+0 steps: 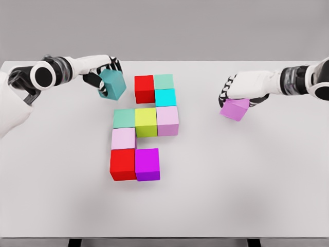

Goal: Assemble the squares on the desktop into the number 2

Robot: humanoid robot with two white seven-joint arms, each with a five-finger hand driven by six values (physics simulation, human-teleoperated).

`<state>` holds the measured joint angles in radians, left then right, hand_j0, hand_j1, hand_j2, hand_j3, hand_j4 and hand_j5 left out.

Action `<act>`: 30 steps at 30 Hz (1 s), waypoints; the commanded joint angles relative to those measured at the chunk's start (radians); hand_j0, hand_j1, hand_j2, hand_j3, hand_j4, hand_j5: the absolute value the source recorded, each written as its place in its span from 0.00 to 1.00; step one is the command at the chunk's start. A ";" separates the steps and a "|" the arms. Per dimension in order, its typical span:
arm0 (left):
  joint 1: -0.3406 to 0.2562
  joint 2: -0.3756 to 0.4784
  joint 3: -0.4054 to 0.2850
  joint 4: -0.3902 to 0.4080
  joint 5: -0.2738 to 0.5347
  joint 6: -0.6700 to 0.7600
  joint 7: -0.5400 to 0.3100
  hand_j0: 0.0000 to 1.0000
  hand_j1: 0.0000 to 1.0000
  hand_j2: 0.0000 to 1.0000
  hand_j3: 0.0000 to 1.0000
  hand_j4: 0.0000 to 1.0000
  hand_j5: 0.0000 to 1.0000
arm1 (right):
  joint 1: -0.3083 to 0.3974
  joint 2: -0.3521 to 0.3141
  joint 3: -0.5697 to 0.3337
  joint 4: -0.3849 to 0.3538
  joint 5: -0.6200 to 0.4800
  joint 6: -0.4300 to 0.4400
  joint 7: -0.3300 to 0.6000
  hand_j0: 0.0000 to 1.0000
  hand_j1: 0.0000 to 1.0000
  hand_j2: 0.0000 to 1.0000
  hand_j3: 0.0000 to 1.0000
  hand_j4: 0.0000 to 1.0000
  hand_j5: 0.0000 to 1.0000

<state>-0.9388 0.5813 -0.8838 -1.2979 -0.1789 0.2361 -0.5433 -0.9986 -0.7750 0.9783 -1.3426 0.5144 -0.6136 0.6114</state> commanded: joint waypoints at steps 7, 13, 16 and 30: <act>0.000 -0.008 -0.043 -0.066 -0.004 0.198 0.069 0.36 0.36 0.36 0.36 0.36 0.36 | 0.023 -0.119 0.000 -0.268 -0.056 0.003 0.000 0.54 0.54 0.54 0.54 0.54 0.54; -0.002 -0.021 -0.060 -0.066 -0.005 0.244 0.100 0.36 0.36 0.36 0.36 0.36 0.36 | 0.061 -0.118 0.003 -0.343 -0.060 0.003 0.000 0.54 0.54 0.54 0.54 0.54 0.54; -0.005 -0.047 -0.078 -0.066 -0.011 0.301 0.100 0.36 0.36 0.36 0.36 0.36 0.36 | 0.061 -0.110 0.037 -0.368 -0.060 0.003 0.000 0.54 0.54 0.54 0.54 0.54 0.54; -0.003 -0.144 -0.084 -0.061 -0.082 0.375 0.134 0.43 0.43 0.43 0.43 0.43 0.43 | 0.034 0.013 0.178 -0.414 -0.059 0.003 0.000 0.54 0.54 0.54 0.54 0.54 0.54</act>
<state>-0.9419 0.4423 -0.9669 -1.3599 -0.2568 0.6116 -0.4122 -0.9740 -0.7835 1.1318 -1.7544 0.4610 -0.6139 0.6120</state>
